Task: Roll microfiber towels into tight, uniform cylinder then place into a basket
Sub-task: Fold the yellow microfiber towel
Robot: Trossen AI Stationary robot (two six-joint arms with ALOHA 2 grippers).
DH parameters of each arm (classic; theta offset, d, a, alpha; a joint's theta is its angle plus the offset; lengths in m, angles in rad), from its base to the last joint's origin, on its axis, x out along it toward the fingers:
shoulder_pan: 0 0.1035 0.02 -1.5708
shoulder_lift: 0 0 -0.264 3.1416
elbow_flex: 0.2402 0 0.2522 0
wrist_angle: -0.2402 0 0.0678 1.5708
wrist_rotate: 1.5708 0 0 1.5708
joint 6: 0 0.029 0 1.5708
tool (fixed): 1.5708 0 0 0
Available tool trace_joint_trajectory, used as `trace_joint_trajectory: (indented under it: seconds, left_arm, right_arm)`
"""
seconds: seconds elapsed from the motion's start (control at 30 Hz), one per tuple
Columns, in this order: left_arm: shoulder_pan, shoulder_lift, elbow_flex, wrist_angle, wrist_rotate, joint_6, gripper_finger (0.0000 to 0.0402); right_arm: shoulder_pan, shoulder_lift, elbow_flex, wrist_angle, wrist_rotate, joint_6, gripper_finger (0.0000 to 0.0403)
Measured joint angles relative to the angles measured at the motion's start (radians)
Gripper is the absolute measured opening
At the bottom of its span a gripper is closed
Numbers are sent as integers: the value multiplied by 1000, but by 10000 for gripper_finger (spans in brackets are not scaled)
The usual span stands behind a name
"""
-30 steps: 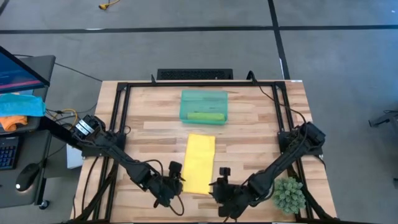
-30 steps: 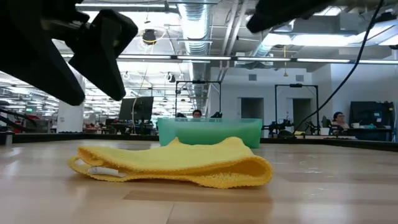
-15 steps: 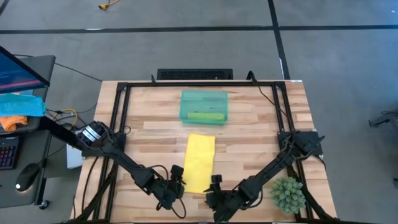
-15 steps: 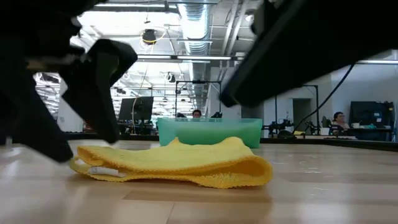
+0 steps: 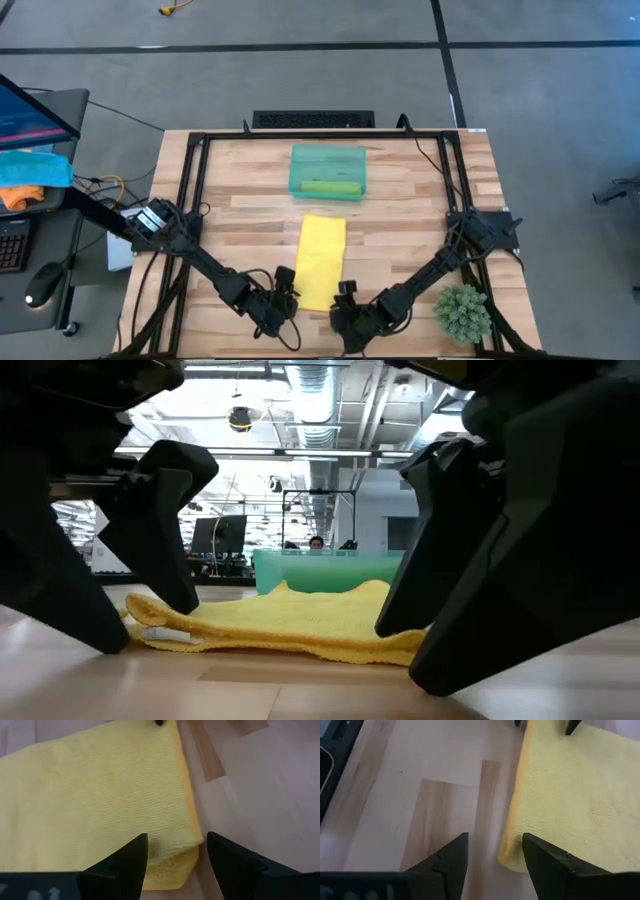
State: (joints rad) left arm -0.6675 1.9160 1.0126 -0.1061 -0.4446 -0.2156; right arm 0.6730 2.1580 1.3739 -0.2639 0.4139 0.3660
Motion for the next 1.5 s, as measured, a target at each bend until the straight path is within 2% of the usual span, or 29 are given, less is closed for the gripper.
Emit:
trace_joint_trajectory:
  seconds: [0.2,0.43,0.53,0.67,0.77,0.9,1.17,1.5]
  left_arm:
    - [16,0,0,-15,4,-9,197]
    - [22,-1,0,-31,14,-10,197]
    - [22,-1,-1,-31,14,-10,196]
    - [22,-1,-1,-32,19,-22,192]
    - [26,-1,-1,-32,48,-24,172]
    - [35,-1,-1,-32,86,-34,121]
    - [37,0,-2,-33,105,-25,13]
    - [13,3,26,-69,110,-10,4]
  right_arm:
    - [-15,-3,0,-7,-1,7,209]
    - [-40,-3,-2,-11,2,86,205]
    - [-53,-3,-2,-12,1,105,189]
    - [-61,-3,-2,-11,-21,105,146]
    - [-65,-3,-2,-12,-23,105,108]
    - [-66,-3,-2,-15,-21,105,67]
    - [-66,-3,-2,-14,-19,97,12]
    - [-33,1,49,-85,-28,70,23]
